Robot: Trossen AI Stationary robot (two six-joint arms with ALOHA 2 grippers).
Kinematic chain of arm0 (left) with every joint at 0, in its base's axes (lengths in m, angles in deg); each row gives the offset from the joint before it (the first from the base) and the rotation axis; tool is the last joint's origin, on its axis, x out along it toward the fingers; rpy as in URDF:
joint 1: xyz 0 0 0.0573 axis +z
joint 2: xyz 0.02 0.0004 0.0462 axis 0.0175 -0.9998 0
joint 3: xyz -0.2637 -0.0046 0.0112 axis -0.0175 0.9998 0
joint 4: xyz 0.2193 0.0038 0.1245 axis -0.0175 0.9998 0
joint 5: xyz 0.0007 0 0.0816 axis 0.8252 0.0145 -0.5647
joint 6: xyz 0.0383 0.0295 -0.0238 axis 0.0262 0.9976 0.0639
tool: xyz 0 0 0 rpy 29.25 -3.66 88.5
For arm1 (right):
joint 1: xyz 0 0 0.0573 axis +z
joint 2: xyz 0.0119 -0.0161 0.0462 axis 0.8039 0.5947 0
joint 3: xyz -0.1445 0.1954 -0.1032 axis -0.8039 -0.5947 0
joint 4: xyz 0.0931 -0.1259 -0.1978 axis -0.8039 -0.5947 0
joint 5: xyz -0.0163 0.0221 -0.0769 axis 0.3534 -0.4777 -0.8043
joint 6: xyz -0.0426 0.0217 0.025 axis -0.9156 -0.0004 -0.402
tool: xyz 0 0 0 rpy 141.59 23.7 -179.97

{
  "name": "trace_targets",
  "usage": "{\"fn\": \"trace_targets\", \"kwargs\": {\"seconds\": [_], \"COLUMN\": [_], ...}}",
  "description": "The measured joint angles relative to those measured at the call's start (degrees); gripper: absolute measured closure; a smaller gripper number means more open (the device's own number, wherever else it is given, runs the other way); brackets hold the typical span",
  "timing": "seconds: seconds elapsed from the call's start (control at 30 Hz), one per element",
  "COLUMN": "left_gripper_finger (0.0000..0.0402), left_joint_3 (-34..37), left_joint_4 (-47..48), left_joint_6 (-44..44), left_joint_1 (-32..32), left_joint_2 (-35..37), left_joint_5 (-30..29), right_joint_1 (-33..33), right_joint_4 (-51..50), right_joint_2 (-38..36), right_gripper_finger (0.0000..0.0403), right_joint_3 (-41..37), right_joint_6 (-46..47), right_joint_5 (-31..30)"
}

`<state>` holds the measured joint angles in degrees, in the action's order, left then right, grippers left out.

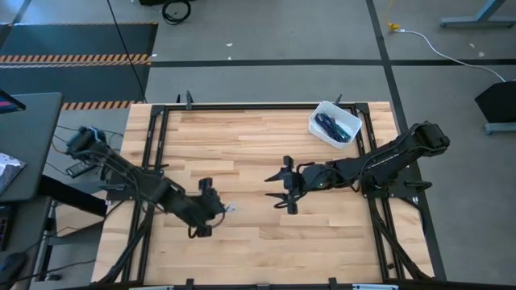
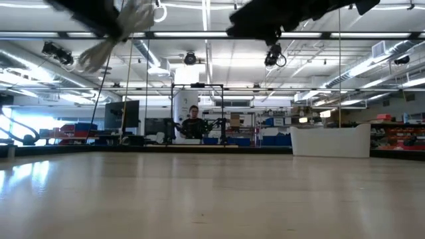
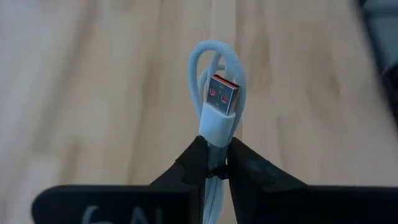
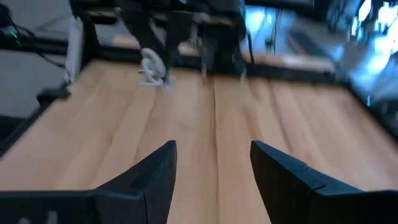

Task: Pick and place USB-C Cables
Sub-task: Put the white charger cable into the white bin

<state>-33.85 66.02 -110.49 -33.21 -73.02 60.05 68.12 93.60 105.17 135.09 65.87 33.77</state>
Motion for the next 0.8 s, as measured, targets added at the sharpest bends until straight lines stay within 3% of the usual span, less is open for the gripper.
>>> {"fn": "trace_targets", "kwargs": {"seconds": [0.17, 0.47, 0.63, 0.8], "left_gripper_finger": [0.0353, 0.0354, 0.0353, 0.0353], "left_joint_3": [0.0, 0.0, 0.0, 0.0], "left_joint_4": [-8.8, -13.2, -21.6, -23.0], "left_joint_6": [11.2, 17.8, 22.0, 22.3], "left_joint_1": [4.0, 10.1, 12.3, 14.2], "left_joint_2": [4.3, 4.6, 4.6, 4.2], "left_joint_5": [-0.9, -0.4, 4.4, 7.8], "right_joint_1": [0.0, 0.0, -0.2, -0.2], "right_joint_4": [9.6, 19.4, 21.8, 26.6], "right_joint_2": [0.0, 0.3, 1.8, 4.6], "right_gripper_finger": [0.0195, 0.0195, 0.0197, 0.0197], "right_joint_3": [0.0, 0.0, 0.0, 0.4], "right_joint_6": [-5.8, -9.5, -9.6, -11.3], "right_joint_5": [1.8, 4.8, 4.8, 4.7]}}
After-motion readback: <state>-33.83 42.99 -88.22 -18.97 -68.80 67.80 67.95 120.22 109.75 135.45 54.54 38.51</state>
